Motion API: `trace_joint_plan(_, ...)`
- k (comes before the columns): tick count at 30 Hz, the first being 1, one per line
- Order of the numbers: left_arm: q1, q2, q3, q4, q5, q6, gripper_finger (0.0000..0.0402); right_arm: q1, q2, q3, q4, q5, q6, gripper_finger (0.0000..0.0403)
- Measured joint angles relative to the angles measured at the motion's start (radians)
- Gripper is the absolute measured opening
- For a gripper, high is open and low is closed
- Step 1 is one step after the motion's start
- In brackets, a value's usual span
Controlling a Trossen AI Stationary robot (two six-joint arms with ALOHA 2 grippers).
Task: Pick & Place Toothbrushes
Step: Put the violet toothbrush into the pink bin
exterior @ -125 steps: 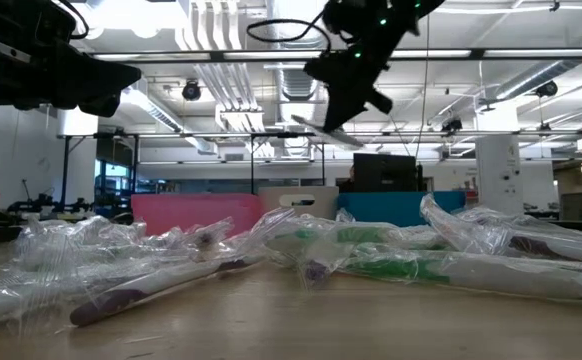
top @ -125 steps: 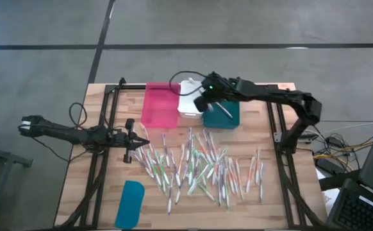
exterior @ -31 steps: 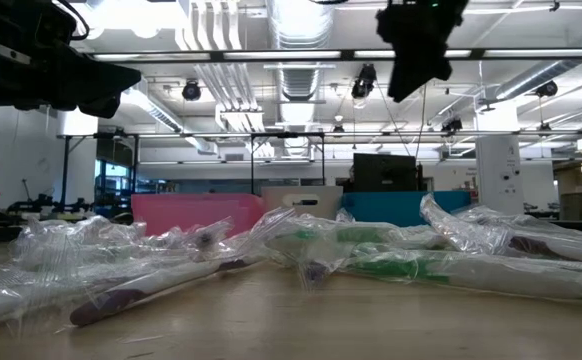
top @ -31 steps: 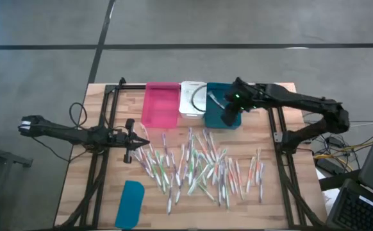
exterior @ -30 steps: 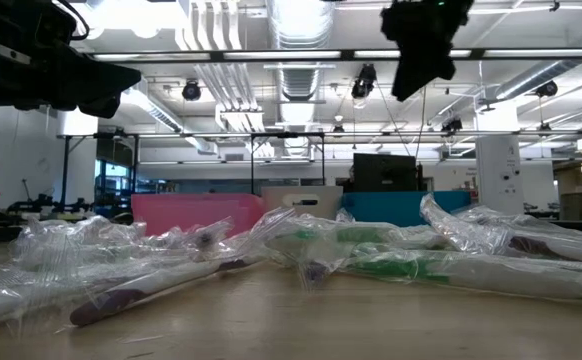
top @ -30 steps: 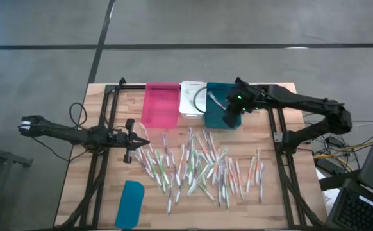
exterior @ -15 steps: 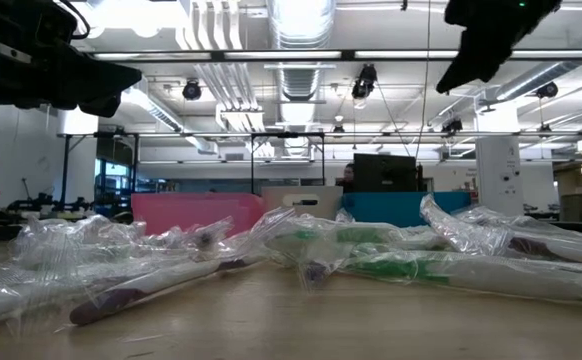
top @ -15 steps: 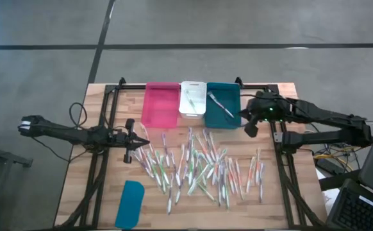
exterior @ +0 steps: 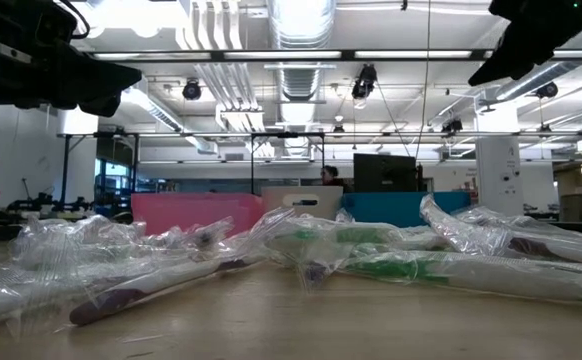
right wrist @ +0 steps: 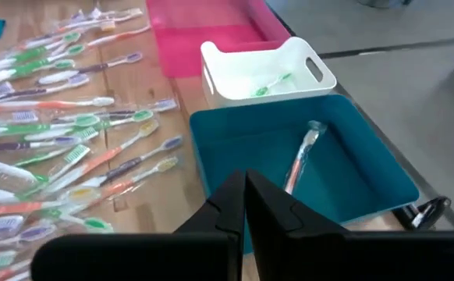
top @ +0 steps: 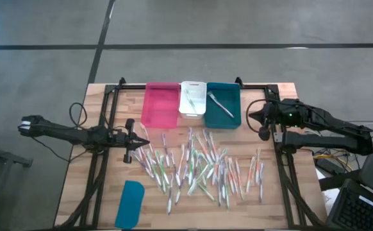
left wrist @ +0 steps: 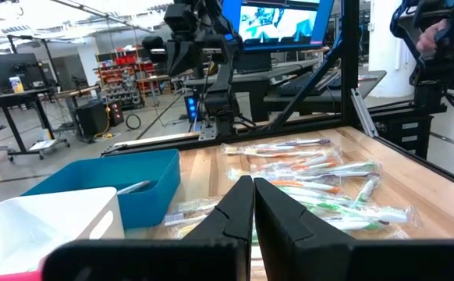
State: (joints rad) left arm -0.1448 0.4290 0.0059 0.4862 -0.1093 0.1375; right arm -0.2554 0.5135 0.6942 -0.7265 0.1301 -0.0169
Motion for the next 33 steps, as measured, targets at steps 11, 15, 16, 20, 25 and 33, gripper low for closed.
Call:
trace_joint_plan(11,0.0,0.0,0.0,0.013,-0.002,-0.004,0.0018,0.0,-0.019,-0.004,0.003,0.0,0.01,0.0008)
trace_joint_plan(15,0.0,0.0,0.0,0.013,-0.002,-0.048,0.0018,0.0,-0.02,-0.004,0.003,0.001,0.021,0.0008)
trace_joint_plan(16,0.0,0.0,0.0,0.011,-0.002,-0.062,0.0018,0.0,-0.02,-0.004,0.003,0.001,0.019,0.0008)
trace_joint_plan(20,0.0,0.0,0.0,0.011,-0.003,-0.054,0.0018,0.0,-0.02,-0.004,0.003,0.001,0.01,0.0008)
trace_joint_plan(25,-0.001,0.0,0.003,0.014,0.001,-0.116,0.0018,0.0,-0.019,-0.004,0.003,0.001,0.023,0.0008)
trace_joint_plan(33,-0.043,0.019,0.124,-0.257,0.087,-0.14,0.0018,0.0,-0.019,-0.004,0.003,0.001,0.022,0.0008)
